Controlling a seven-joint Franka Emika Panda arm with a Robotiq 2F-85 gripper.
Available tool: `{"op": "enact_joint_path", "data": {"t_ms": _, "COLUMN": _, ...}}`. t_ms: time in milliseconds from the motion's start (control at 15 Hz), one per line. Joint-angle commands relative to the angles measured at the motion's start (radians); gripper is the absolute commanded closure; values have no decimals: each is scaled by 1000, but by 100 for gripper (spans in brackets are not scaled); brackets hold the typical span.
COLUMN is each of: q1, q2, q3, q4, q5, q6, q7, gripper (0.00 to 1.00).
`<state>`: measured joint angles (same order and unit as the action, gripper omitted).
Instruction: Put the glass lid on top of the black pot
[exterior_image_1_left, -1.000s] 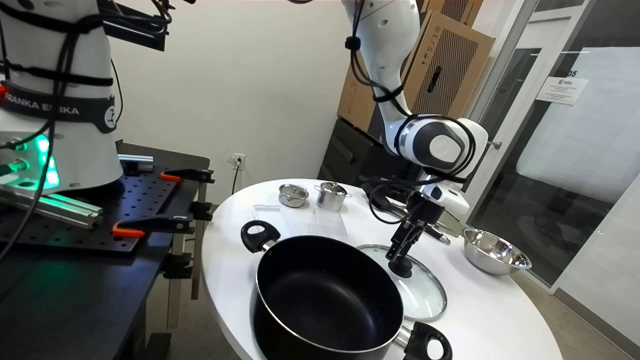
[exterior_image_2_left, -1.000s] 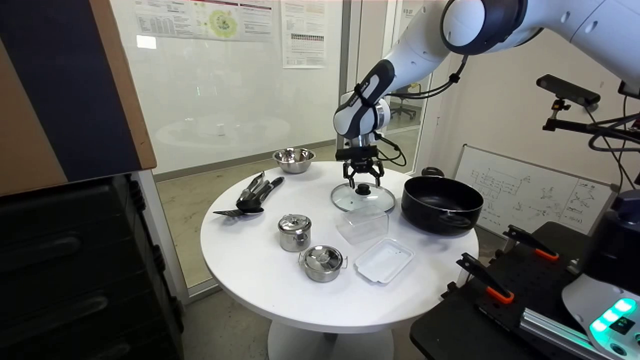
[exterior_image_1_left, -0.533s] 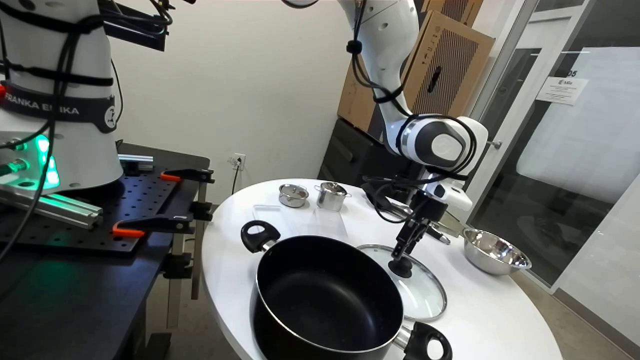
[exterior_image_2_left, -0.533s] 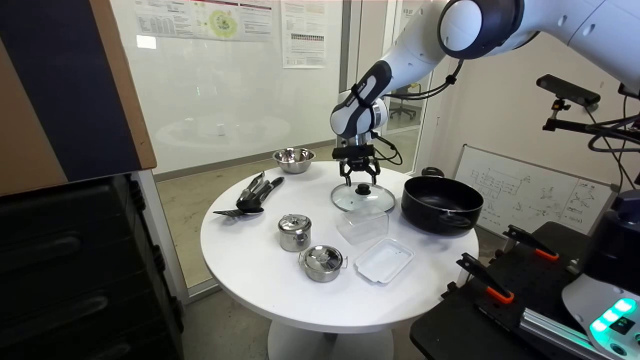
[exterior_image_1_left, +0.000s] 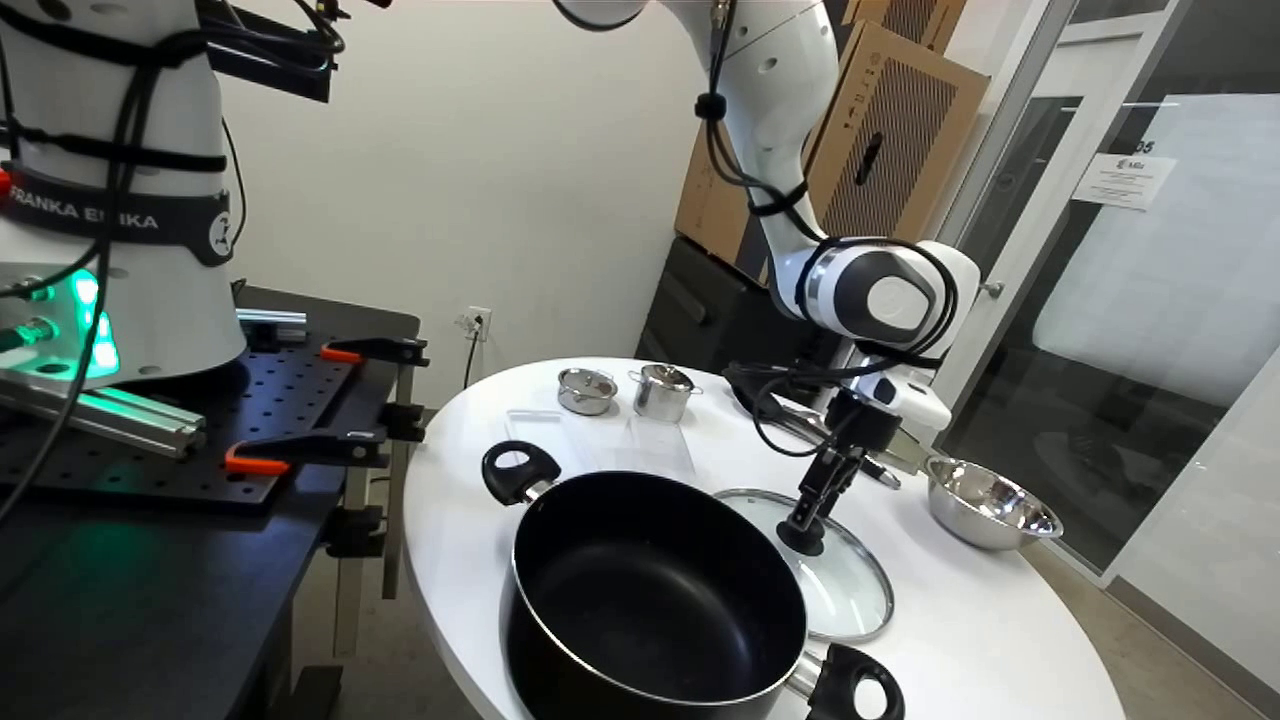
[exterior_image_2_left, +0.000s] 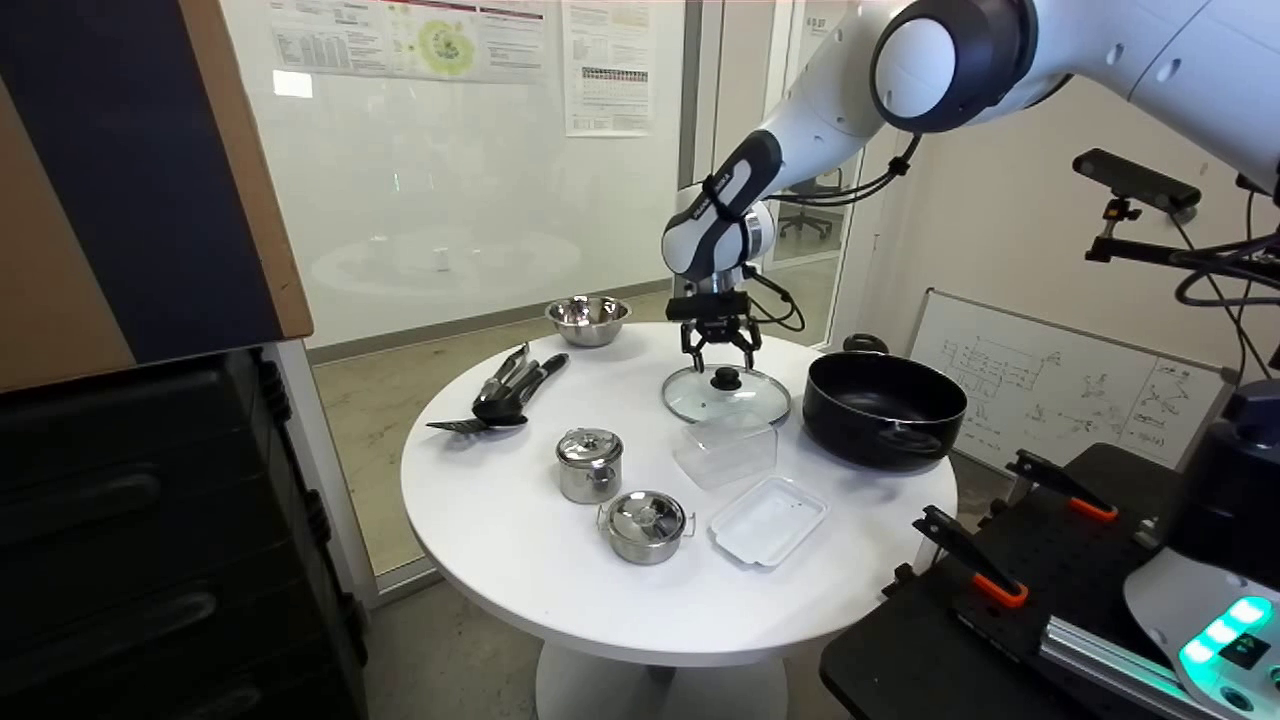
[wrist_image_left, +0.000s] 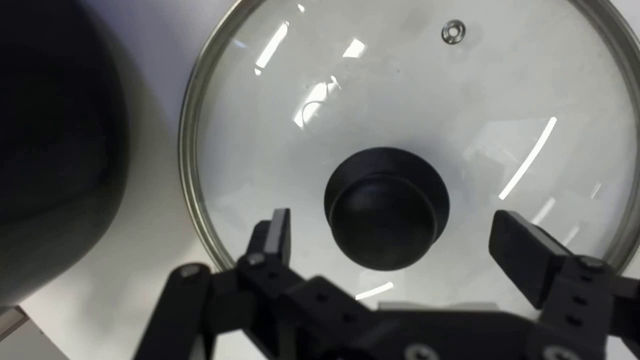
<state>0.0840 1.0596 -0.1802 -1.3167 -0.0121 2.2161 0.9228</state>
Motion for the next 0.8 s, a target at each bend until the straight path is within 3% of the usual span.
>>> {"op": "enact_joint_path", "data": {"t_ms": 0, "q1": 9, "q2": 49, "q3": -16, "q4": 67, "q5": -13, "q6": -20, "q7": 20, "gripper": 0}}
{"op": "enact_joint_path", "data": {"t_ms": 200, "q1": 7, "q2": 66, "q3": -19, "q4": 87, "q5": -11, "q6": -25, "q7": 23, "gripper": 3}}
{"op": "enact_joint_path", "data": {"t_ms": 267, "q1": 6, "q2": 70, "q3": -19, "q4": 92, "q5": -10, "q6": -26, "q7": 24, "gripper": 23}}
{"op": "enact_joint_path", "data": {"t_ms": 400, "q1": 4, "q2": 78, "q3": -20, "q4": 99, "q5": -8, "q6": -28, "q7": 25, "gripper": 31}}
{"op": "enact_joint_path", "data": {"t_ms": 667, "q1": 0, "q2": 77, "q3": -19, "q4": 107, "q5": -2, "q6": -37, "q7": 33, "gripper": 62}}
{"op": "enact_joint_path", "data": {"t_ms": 733, "q1": -1, "q2": 76, "q3": -18, "q4": 110, "q5": -2, "q6": -41, "q7": 34, "gripper": 66}}
